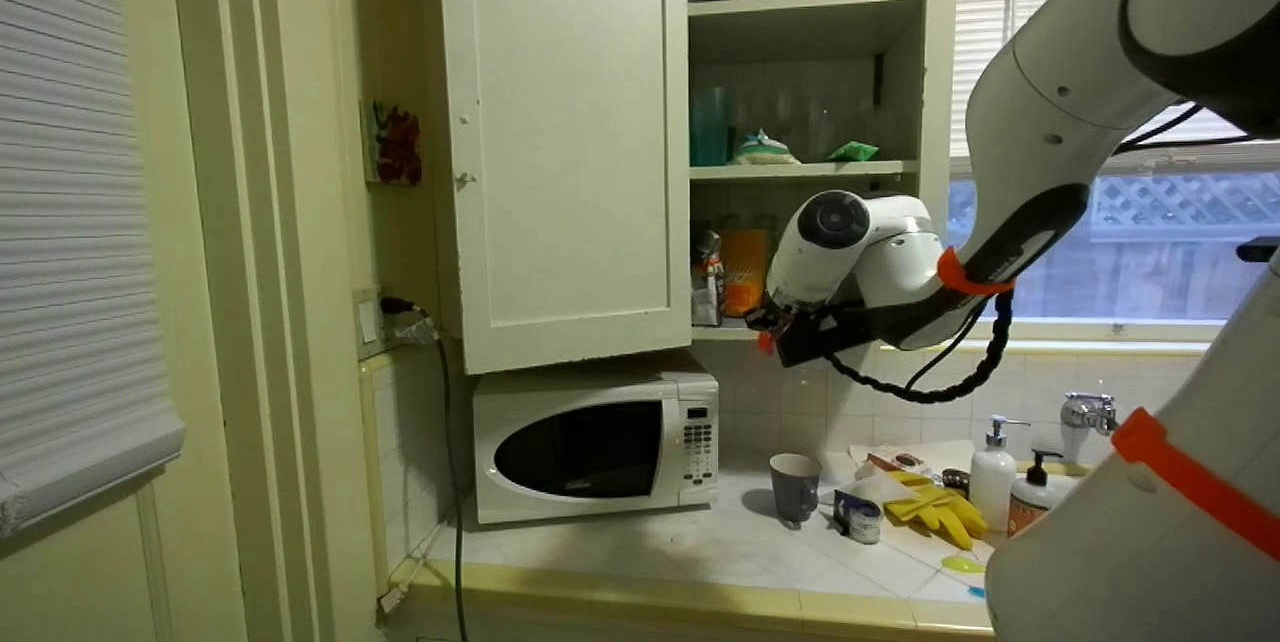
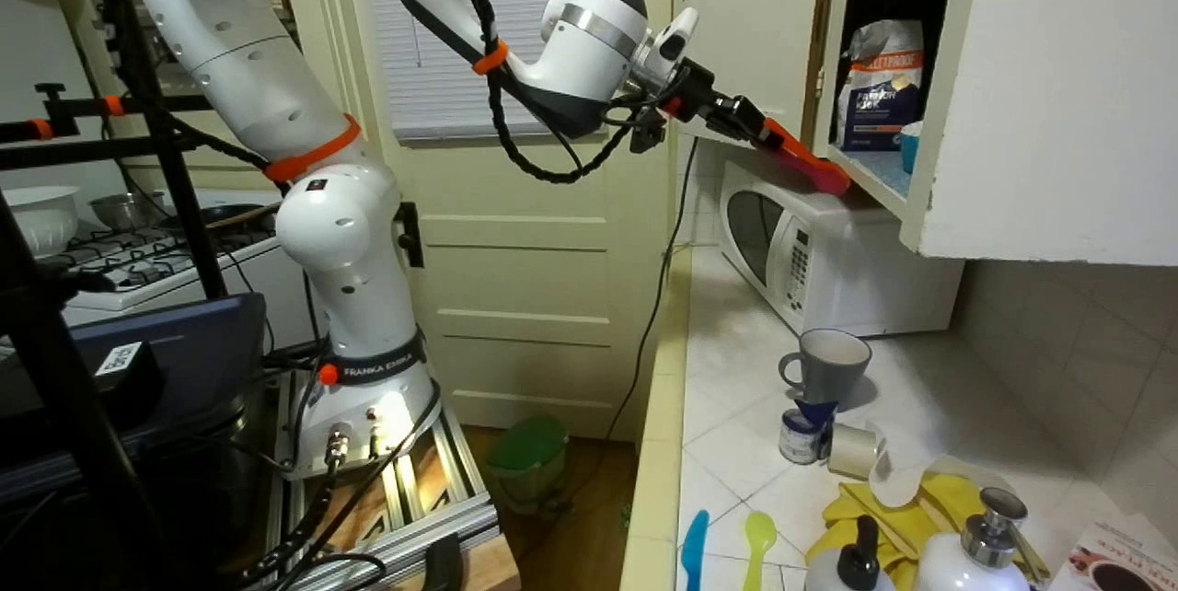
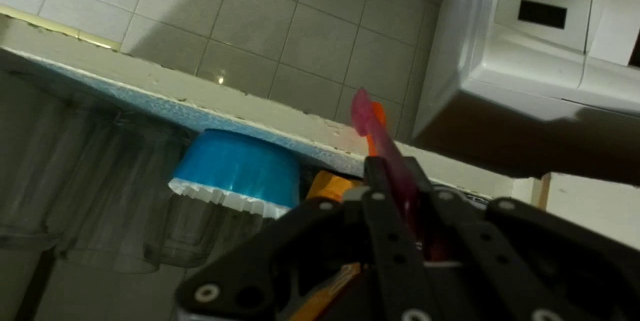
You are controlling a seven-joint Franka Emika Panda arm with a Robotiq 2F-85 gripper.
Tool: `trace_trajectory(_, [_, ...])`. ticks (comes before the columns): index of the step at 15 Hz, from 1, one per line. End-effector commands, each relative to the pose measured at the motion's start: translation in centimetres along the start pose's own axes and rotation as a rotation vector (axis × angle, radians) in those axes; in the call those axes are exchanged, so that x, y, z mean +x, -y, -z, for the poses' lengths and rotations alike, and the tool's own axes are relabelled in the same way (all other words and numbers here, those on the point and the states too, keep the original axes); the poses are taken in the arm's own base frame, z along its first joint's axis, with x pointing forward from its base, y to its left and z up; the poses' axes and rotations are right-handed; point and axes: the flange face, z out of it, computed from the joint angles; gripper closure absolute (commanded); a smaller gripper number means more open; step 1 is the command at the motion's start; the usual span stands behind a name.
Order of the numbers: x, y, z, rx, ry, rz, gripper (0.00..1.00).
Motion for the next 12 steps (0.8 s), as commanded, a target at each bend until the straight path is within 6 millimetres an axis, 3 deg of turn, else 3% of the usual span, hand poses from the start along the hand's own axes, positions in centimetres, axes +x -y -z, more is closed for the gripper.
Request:
trace_trajectory(1, [0.4, 1.1, 1.2, -0.044, -0.033, -0.028, 0.97])
trace_trajectory(7, [0.5, 2.7, 1.4, -0.048, -0.029, -0.020, 0.97])
trace_trajectory(12, [0.8, 2.9, 2.0, -0.046, -0.033, -0.020, 0.97])
